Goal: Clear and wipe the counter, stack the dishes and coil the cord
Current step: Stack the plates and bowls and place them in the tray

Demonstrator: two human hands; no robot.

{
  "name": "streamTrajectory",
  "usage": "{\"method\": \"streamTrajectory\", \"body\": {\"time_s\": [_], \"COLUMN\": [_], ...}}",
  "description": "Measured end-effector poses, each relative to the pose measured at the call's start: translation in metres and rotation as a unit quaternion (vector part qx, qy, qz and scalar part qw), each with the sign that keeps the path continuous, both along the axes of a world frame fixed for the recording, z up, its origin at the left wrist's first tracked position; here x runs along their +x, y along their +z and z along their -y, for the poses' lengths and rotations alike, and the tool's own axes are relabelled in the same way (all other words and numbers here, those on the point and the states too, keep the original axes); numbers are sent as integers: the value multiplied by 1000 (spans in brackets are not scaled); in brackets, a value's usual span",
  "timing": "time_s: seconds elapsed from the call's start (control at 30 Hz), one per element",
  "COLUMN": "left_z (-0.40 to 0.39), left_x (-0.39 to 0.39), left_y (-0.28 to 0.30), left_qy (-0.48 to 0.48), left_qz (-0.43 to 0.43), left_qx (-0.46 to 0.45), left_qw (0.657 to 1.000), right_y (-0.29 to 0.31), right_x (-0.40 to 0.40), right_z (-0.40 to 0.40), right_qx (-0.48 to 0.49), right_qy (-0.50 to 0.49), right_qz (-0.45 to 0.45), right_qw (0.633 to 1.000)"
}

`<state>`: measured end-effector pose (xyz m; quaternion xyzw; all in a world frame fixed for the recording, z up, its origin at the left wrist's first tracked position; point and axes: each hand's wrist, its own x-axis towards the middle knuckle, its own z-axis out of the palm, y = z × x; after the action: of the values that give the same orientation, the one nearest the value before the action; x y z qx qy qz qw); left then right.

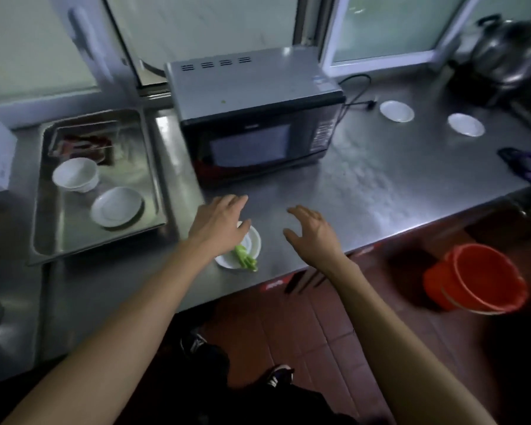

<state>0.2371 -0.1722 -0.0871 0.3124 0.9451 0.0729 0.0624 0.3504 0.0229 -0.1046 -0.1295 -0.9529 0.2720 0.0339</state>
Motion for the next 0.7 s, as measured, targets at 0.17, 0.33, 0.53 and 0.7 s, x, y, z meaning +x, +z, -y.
{"method": "streamTrajectory", "body": {"time_s": [0.17, 0.33, 0.53, 0.7], "left_z": [-79, -146, -217, -270], "left_x": [38, 68, 83, 68], "left_y": [8, 5, -7, -25], "left_qy": [-77, -163, -222, -251], "left_qz": [2, 17, 30, 62], "left_qx": [-4, -29, -32, -21], "left_qw": [997, 986, 974, 966], "right_y": [7, 6, -2, -4], "right_x": [63, 118, 151, 146], "right_z": [-56, -101, -137, -177], "right_qx": [-1, -15, -9, 3], "right_qy": [-70, -167, -239, -256], "right_qz": [2, 4, 17, 45], "right_qw": [998, 986, 971, 966]}}
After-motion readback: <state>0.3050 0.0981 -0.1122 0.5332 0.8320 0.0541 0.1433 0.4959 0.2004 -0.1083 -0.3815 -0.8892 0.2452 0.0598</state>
